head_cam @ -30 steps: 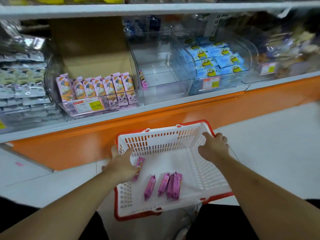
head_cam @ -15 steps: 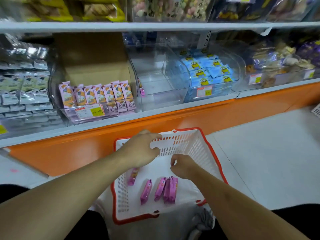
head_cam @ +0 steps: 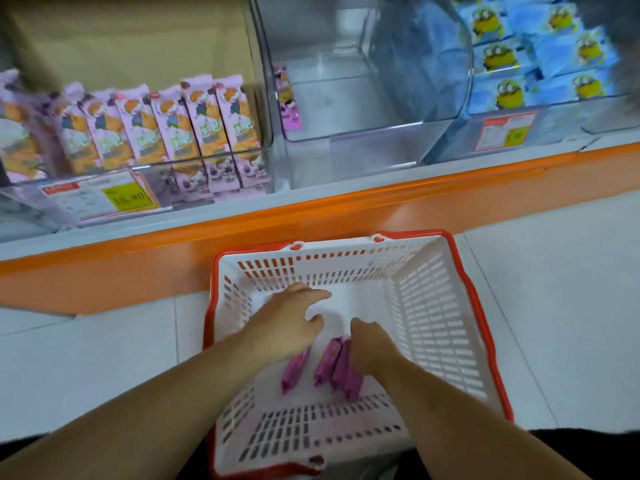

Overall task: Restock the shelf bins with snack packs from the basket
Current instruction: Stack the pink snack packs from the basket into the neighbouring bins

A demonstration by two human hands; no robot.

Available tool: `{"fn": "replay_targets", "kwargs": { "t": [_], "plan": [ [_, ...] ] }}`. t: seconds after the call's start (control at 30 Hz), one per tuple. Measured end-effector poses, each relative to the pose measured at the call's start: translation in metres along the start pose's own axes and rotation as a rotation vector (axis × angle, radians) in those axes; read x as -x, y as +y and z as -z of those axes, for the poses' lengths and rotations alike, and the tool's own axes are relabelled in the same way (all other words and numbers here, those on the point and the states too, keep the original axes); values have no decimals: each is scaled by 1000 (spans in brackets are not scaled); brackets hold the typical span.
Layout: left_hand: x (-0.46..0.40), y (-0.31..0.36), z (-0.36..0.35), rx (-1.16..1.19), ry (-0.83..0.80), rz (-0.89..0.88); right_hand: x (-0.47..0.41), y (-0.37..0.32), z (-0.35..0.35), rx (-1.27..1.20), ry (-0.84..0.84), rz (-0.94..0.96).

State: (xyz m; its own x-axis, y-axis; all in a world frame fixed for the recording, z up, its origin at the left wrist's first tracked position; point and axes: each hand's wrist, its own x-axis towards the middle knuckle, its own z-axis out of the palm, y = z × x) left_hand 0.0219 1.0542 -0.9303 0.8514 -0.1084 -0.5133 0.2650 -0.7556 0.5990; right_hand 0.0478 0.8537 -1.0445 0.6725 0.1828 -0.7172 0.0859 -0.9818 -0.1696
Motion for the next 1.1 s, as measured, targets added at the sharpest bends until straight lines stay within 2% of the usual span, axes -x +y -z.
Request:
{"fn": "replay_targets", "kwargs": {
  "t": [0.27,0.4,0.5,0.6,0.7,0.87,0.97,1.07,1.1],
  "plan": [
    [33,37,27,61,187,-67,2,-19,14,80,-40,132],
    [64,45,27,61,163,-92,17,-19,-9,40,75,146],
    [82,46,36,41,167,-87,34,-18,4,20,154,175],
    [93,52,49,-15,150,-64,56,-22,52,-63,135,208],
    [96,66,66,-40,132,-72,86,-30,117,-111,209,382],
    [100,97,102,-13,132,-117,167,-45,223,-410,282,597],
    [107,118,122,180,52,-202,210,-50,267,-727,285,756],
    [118,140,141,727,-150,-189,228,-46,290,-885,318,889],
    [122,146,147,846,-193,-195,228,-45,294,-925,325,925]
  ]
}}
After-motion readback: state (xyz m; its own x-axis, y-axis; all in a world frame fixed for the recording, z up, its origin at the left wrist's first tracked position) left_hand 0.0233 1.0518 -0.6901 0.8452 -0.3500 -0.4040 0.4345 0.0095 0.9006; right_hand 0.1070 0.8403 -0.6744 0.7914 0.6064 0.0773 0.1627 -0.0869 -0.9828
